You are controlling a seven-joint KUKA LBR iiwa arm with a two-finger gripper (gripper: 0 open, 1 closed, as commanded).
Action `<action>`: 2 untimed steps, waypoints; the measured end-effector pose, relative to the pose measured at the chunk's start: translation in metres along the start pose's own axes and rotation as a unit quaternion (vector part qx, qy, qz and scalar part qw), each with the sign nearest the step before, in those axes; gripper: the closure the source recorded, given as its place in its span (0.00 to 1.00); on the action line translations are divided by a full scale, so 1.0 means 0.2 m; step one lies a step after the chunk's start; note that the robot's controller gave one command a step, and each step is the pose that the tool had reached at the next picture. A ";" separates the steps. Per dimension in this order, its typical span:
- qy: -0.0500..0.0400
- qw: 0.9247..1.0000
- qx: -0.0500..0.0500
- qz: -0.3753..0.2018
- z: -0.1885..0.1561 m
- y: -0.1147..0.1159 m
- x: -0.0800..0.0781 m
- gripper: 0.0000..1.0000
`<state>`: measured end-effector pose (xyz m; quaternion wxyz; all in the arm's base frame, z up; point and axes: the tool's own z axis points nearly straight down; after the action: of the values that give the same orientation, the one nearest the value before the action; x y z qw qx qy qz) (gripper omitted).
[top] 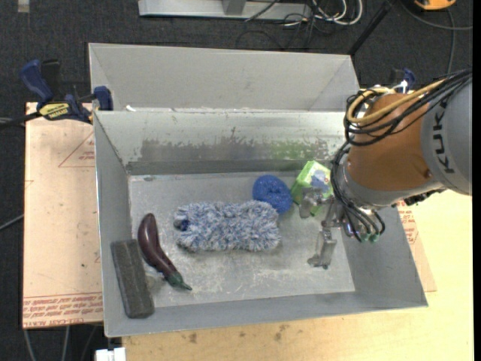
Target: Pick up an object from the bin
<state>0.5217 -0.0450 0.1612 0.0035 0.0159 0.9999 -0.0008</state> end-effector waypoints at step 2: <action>0.005 0.998 -0.001 -0.057 0.39 0.27 -0.34 0.00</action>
Offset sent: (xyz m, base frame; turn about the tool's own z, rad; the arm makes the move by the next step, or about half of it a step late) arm 0.0911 0.0595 -0.0810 -0.1422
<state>0.5912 0.0062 0.0845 -0.0014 -0.0410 0.9992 0.0004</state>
